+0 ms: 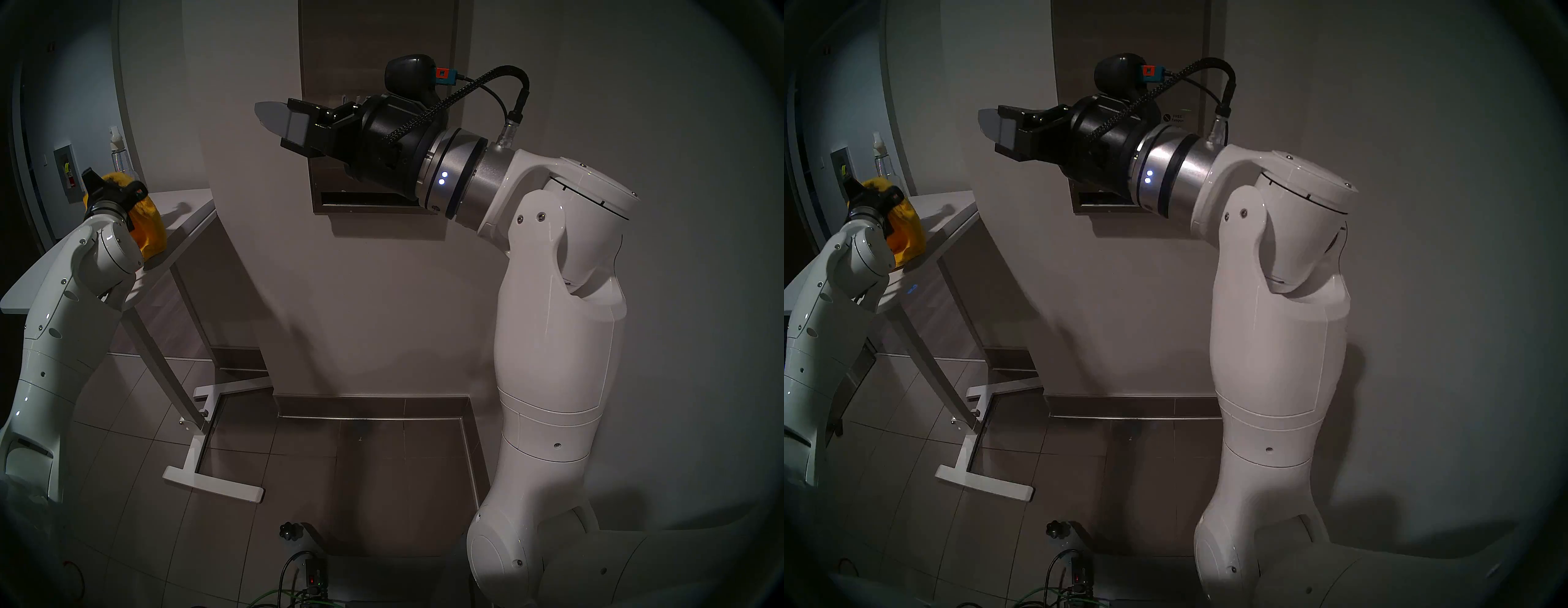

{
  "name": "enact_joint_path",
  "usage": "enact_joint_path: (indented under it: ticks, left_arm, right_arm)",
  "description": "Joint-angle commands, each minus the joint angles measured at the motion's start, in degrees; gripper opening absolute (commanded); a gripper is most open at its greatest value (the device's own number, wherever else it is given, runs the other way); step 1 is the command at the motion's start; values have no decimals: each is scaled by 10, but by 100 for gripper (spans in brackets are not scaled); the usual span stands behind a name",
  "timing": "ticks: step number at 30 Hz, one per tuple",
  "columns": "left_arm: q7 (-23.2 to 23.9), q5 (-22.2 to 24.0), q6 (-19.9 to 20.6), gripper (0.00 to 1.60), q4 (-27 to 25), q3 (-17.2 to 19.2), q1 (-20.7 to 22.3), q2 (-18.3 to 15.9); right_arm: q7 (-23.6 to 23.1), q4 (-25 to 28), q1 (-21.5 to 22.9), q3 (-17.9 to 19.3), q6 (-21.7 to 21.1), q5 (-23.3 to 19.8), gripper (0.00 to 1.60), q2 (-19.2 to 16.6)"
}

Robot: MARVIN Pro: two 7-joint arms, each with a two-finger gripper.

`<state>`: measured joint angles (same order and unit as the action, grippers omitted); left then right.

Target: Pick up the cloth and wipe the surface

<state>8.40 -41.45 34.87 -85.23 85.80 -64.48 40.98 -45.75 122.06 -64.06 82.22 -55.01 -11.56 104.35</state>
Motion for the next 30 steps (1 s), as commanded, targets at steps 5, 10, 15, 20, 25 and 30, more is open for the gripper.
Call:
enact_joint_path:
  ticks: [5,10,15,20,25,30]
  left_arm:
    - [47,-57,-2,0,14,18,49,-87]
    - [67,-70,5,0,14,16,56,-94]
    - [85,-79,6,0,19,12,52,-106]
    - [114,-60,23,0,0,26,41,-95]
    - [145,-12,47,0,-35,60,28,-60]
    - [149,-4,81,0,-63,77,1,-53]
  right_arm:
    - [-1,11,9,2,3,-2,151,2]
    - [-1,12,9,2,3,-2,151,2]
    - [-1,12,9,2,3,-2,151,2]
    - [-1,13,9,2,3,-2,151,2]
    - [-1,12,9,2,3,-2,151,2]
    - [0,13,9,2,3,-2,151,2]
